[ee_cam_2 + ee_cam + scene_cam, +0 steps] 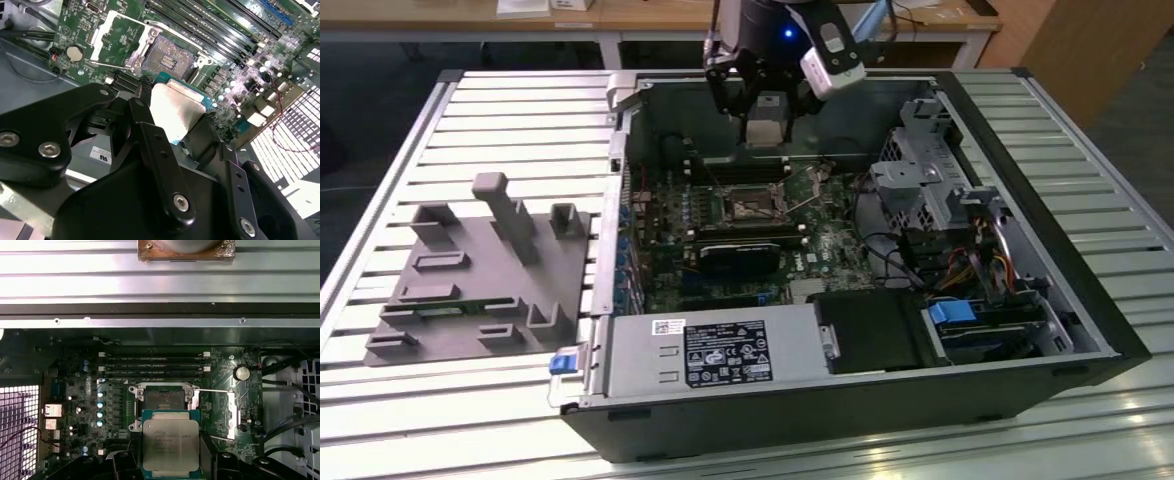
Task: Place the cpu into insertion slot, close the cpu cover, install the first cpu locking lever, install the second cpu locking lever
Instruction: 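Place the cpu into insertion slot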
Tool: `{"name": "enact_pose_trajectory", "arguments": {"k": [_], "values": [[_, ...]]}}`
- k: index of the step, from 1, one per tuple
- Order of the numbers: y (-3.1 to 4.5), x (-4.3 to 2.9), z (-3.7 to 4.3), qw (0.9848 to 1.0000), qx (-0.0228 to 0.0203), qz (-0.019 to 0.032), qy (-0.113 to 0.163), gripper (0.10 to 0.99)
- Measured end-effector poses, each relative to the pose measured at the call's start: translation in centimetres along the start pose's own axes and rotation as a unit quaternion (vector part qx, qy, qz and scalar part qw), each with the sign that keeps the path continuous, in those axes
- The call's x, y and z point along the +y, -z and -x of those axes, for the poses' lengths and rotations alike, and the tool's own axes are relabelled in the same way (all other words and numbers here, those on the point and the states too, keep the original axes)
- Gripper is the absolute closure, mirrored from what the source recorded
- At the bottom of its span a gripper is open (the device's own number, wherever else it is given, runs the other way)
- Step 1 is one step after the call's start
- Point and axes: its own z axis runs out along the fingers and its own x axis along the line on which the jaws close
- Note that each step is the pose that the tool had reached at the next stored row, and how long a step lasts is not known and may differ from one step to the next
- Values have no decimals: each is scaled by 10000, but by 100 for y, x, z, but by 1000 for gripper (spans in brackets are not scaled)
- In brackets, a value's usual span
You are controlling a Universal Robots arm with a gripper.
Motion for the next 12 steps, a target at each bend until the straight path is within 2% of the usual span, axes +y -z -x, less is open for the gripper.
{"name": "enact_pose_trajectory", "arguments": {"k": [8, 12], "values": [[-133, -12, -2, 10000, -13, 1, -20, 545], [-175, -16, -3, 9998, -34, 2, -205, 545]]}}
